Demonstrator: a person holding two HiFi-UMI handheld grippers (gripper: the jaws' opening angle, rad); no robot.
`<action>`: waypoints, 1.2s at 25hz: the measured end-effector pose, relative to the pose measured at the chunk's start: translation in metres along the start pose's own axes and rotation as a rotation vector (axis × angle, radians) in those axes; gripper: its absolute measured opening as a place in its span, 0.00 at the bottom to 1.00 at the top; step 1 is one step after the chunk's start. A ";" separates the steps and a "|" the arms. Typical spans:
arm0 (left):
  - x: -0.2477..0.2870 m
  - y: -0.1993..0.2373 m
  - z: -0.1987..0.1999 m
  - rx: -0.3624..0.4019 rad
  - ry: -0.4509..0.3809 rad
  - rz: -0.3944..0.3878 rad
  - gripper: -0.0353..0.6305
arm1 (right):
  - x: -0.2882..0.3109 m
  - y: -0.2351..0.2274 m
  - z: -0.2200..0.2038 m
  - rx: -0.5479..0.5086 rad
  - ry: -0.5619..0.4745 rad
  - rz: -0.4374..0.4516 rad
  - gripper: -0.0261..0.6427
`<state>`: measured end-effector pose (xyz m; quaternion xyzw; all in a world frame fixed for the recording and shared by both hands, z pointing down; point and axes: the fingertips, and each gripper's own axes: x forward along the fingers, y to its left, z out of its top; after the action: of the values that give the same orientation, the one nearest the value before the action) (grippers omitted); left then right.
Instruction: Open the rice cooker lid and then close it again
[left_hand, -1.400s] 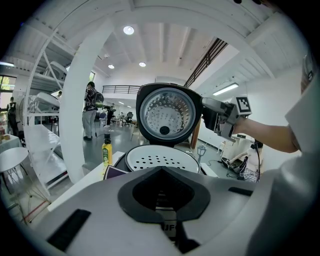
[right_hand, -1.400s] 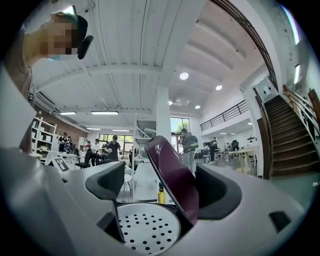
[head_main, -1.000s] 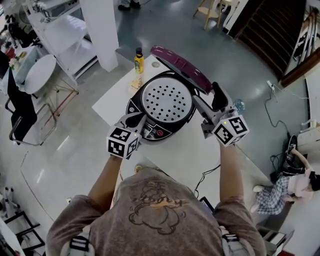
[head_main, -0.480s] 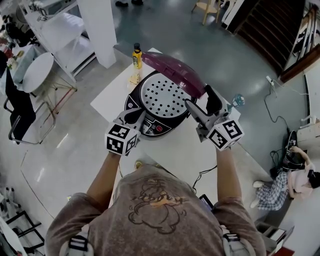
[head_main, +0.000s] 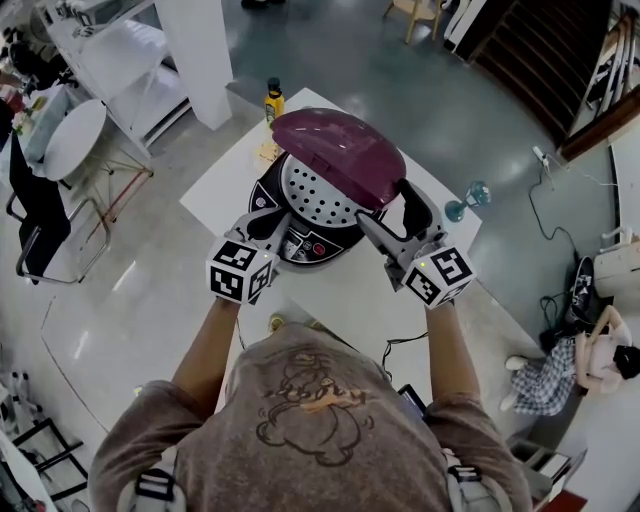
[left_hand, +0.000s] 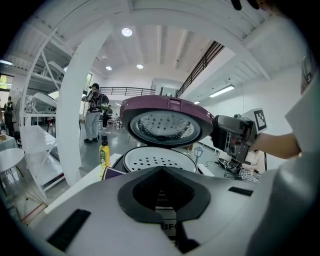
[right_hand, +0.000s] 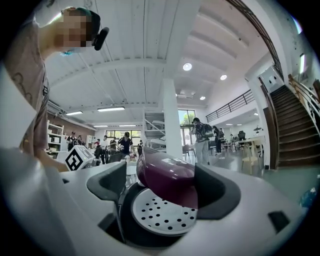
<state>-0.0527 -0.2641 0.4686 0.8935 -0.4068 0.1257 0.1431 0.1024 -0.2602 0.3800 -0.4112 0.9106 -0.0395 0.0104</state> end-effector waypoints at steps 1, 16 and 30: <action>0.000 0.000 0.000 0.000 0.000 -0.003 0.08 | 0.000 0.002 -0.003 0.000 0.005 0.000 0.66; -0.006 -0.004 0.014 -0.032 -0.034 -0.043 0.09 | -0.001 0.016 -0.026 0.009 0.062 0.005 0.65; -0.006 -0.025 0.101 0.025 -0.176 -0.149 0.09 | -0.001 0.021 -0.035 0.008 0.085 0.005 0.65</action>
<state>-0.0265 -0.2799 0.3692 0.9306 -0.3485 0.0408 0.1046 0.0856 -0.2440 0.4128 -0.4066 0.9112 -0.0608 -0.0266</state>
